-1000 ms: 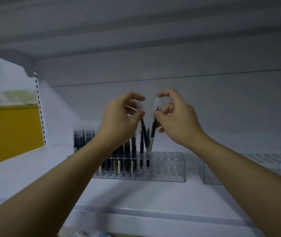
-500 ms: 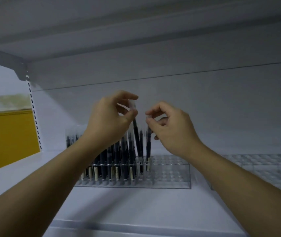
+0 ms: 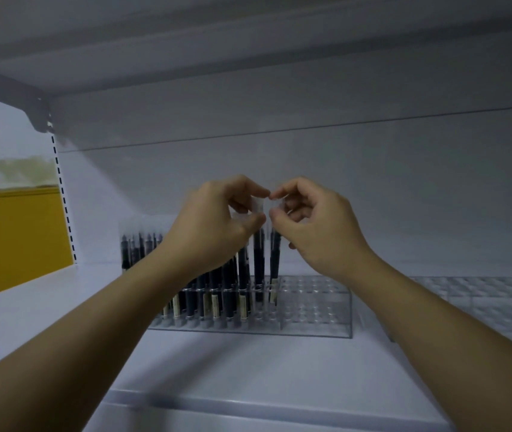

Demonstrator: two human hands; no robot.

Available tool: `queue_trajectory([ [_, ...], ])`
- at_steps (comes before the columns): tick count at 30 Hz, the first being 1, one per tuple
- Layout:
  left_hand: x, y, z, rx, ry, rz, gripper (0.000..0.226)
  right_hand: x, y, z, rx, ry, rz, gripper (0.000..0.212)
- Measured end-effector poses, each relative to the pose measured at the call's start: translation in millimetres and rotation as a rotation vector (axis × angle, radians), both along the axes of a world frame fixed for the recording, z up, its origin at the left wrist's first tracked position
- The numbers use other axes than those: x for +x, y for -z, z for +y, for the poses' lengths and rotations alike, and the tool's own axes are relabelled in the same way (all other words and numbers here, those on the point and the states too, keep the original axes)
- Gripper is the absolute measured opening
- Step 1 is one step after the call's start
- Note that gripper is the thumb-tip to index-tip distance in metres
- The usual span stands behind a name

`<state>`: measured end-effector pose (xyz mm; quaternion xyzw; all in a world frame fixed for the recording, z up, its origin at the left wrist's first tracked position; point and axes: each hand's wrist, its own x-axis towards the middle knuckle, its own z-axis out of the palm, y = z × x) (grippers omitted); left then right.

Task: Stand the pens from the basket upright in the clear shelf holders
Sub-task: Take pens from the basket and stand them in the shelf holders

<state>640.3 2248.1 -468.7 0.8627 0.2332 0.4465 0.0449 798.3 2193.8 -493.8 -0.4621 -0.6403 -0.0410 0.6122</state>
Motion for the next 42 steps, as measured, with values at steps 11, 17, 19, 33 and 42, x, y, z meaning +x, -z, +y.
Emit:
queue_trajectory([
  [11,-1,6,-1,0.033,-0.141,0.023,0.016,0,5,-5,-0.021,0.053,-0.117,0.030],
  [17,-3,13,-1,0.083,-0.194,-0.004,0.011,5,6,-8,-0.037,0.076,-0.118,0.031],
  [19,-4,14,-2,0.111,-0.195,-0.013,0.013,6,7,-9,-0.060,0.073,-0.145,0.034],
  [33,-13,27,-5,0.280,-0.242,0.147,0.052,11,11,-22,-0.159,0.246,-0.393,0.052],
  [42,-43,29,-39,0.373,-0.201,0.190,0.069,-15,29,-67,-0.275,0.388,-0.570,0.084],
])
